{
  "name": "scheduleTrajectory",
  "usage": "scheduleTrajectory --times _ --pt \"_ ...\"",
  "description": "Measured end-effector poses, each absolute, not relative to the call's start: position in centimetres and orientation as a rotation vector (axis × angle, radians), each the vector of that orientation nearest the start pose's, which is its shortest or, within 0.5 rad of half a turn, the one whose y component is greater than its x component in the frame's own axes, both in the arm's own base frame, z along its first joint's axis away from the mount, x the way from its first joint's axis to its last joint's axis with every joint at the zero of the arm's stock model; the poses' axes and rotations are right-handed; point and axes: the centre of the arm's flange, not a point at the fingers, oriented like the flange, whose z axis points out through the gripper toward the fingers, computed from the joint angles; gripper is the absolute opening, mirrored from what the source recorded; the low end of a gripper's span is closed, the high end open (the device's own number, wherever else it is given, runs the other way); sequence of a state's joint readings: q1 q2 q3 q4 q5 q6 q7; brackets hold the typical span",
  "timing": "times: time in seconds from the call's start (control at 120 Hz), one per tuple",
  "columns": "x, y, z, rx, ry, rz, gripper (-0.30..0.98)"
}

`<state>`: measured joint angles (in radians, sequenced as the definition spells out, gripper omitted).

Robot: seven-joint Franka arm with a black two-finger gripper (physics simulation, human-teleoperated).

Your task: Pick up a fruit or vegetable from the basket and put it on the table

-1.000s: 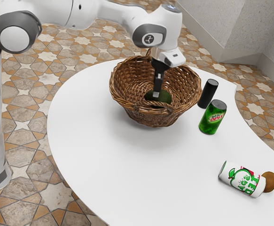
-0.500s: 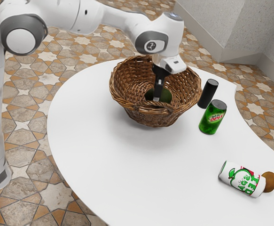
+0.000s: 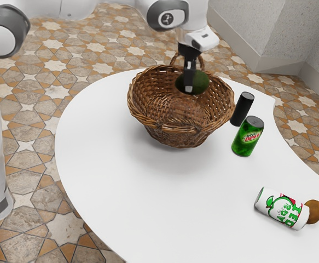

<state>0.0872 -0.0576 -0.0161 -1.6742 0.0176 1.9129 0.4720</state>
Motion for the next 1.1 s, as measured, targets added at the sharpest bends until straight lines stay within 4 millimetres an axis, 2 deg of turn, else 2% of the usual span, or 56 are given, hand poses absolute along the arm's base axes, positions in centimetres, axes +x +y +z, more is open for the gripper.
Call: scheduleTrajectory --times 0.05,0.1,0.15,0.225,0.35,0.467,0.583,0.708,0.8,0.967,1.033,1.1 --pt "55.7 2.4 66.6 -2.924 0.642 -0.473 0.36" --pt "54.6 -1.9 68.9 -2.886 0.746 -0.52 0.37" --pt "53.5 -6.5 70.2 -2.848 0.861 -0.547 0.38" --pt "51.7 -10.5 71.6 -2.806 0.96 -0.571 0.39" --pt "50.5 -14.6 71.5 -2.772 1.065 -0.549 0.39" --pt "50.4 -18.6 69.8 -2.753 1.176 -0.499 0.39" --pt "51.7 -20.7 67.3 -2.765 1.245 -0.438 0.38" --pt "54.0 -21.6 64.7 -2.788 1.284 -0.379 0.38" --pt "54.9 -22.0 63.1 -2.795 1.302 -0.345 0.37" --pt "53.9 -25.6 62.1 -2.764 1.396 -0.322 0.37" --pt "53.2 -26.8 62.0 -2.752 1.43 -0.319 0.51" --pt "53.0 -27.2 61.9 -2.753 1.438 -0.315 0.57"
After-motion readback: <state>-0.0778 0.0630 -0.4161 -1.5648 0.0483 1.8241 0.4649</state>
